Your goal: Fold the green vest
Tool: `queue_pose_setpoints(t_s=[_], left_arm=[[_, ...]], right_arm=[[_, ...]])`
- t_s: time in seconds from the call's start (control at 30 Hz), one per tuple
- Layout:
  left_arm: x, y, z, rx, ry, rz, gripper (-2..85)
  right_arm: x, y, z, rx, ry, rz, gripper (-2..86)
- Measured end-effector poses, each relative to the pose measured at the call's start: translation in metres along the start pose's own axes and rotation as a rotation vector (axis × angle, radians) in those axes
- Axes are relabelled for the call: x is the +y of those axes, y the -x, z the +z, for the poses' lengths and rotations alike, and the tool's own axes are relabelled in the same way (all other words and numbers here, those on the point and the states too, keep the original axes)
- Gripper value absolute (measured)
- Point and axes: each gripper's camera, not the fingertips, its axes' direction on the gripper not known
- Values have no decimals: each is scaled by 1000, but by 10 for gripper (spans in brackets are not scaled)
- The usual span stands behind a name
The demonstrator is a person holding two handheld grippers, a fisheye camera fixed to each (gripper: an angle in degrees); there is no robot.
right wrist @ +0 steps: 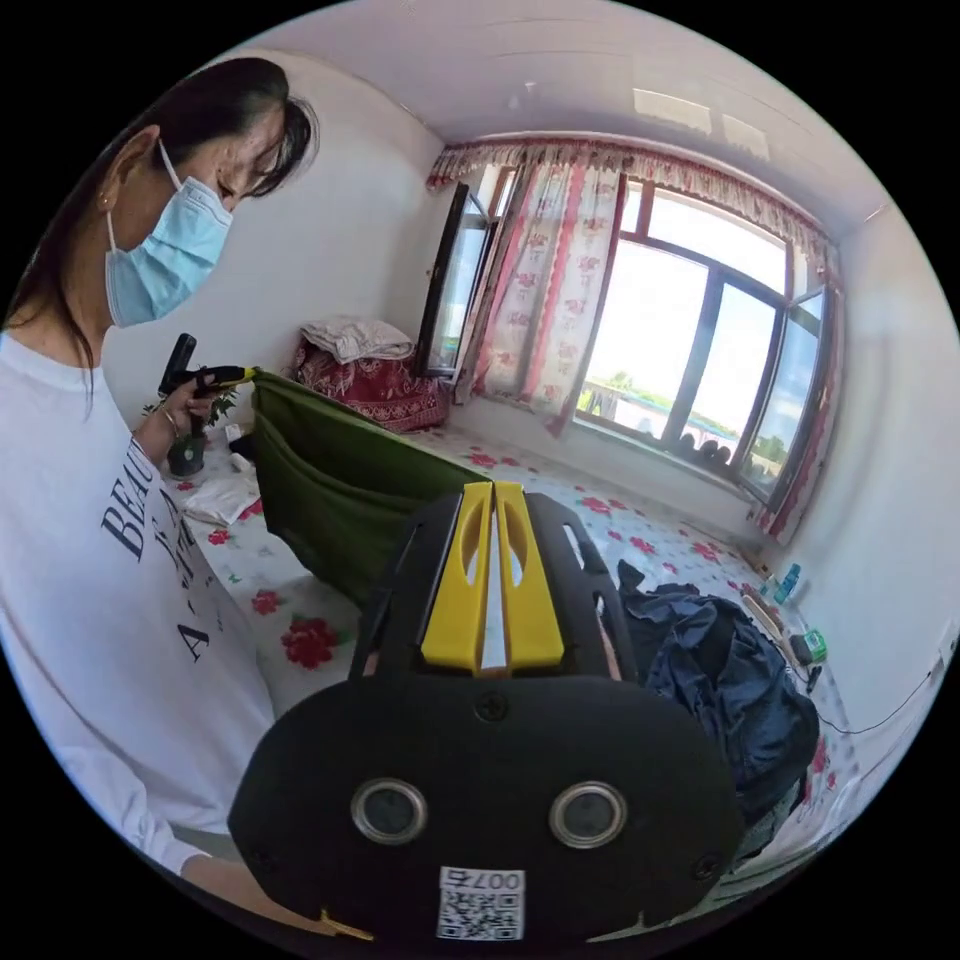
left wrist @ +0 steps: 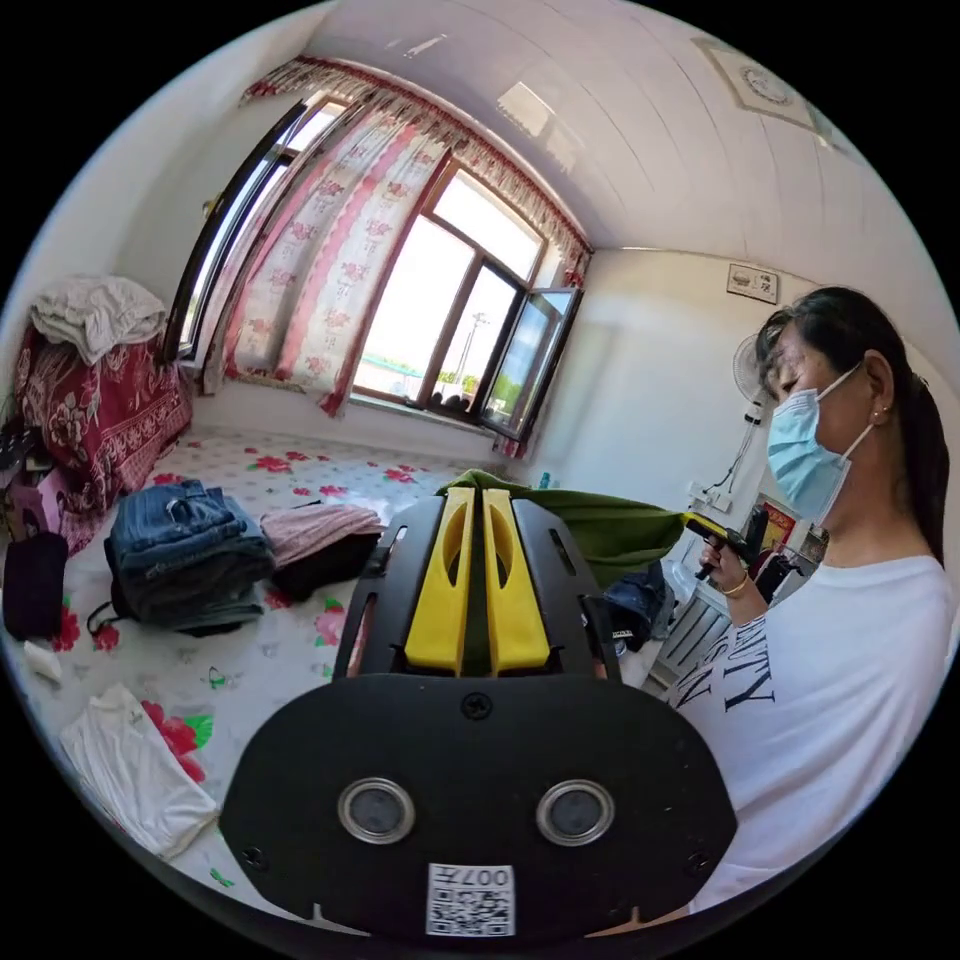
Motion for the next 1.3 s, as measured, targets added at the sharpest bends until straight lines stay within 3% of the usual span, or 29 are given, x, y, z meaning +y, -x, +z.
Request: queue_pose_setpoints(t_s=[0.17,0.27,0.43,0.53,0.7,0.87,1.07,1.2,1.3], left_arm=[[0,80,120,-11,259,-192,-9],[-35,107,167,-10,261,-267,-9],[-123,78,141,25,82,-152,-9],[-142,45,96,58,-15,-38,-9],[-102,14,42,106,-21,37,-9],[-25,27,46,107,164,-70,-9],[104,79,81,69,405,-396,-9],[171,102,92,82,520,-593,-9],[179,102,94,98,555,-603,-8]], right_arm=[[5,-53,137,-105,280,141,-2],[-17,-83,195,-24,344,138,-2],[-77,-130,144,-29,8,243,-2],[-89,-120,86,-24,-178,148,-3],[-56,-91,37,-80,-210,33,-3],[25,-58,57,-73,32,77,-2],[133,-18,137,-149,411,235,-2],[184,-8,166,-235,542,346,-2],[196,-14,170,-279,573,390,-3]])
